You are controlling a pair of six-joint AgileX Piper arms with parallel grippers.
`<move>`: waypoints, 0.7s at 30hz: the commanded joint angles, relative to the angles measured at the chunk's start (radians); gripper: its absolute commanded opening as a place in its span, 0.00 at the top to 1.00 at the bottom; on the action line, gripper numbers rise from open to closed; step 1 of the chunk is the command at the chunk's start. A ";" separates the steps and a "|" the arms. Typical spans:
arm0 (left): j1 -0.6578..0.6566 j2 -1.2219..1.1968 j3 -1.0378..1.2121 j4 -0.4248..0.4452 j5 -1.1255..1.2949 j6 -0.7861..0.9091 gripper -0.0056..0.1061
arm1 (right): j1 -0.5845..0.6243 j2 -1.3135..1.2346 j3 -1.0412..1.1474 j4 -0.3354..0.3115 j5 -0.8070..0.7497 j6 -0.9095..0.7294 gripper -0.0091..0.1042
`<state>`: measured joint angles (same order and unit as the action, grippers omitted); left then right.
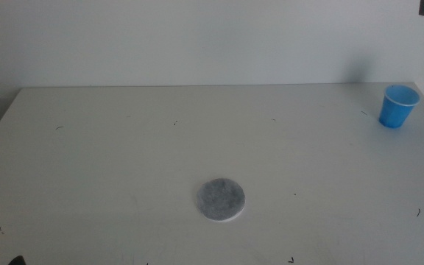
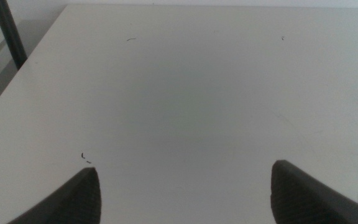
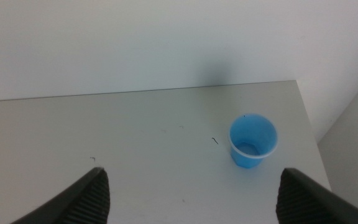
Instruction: Place an empty cup on a cup mat.
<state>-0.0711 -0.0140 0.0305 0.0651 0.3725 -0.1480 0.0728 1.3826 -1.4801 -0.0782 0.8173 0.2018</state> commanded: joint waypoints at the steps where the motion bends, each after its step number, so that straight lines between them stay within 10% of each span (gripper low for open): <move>1: 0.001 -0.003 -0.006 0.000 -0.067 -0.011 0.01 | -0.008 0.036 -0.103 -0.017 -0.018 -0.003 0.11; 21: 0.001 -0.003 -0.006 0.000 -0.067 -0.011 0.01 | -0.170 0.426 -0.498 -0.011 0.080 -0.036 0.11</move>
<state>-0.0711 -0.0140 0.0305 0.0651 0.3725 -0.1480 -0.0767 1.8373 -1.9372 -0.0745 0.9470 0.1727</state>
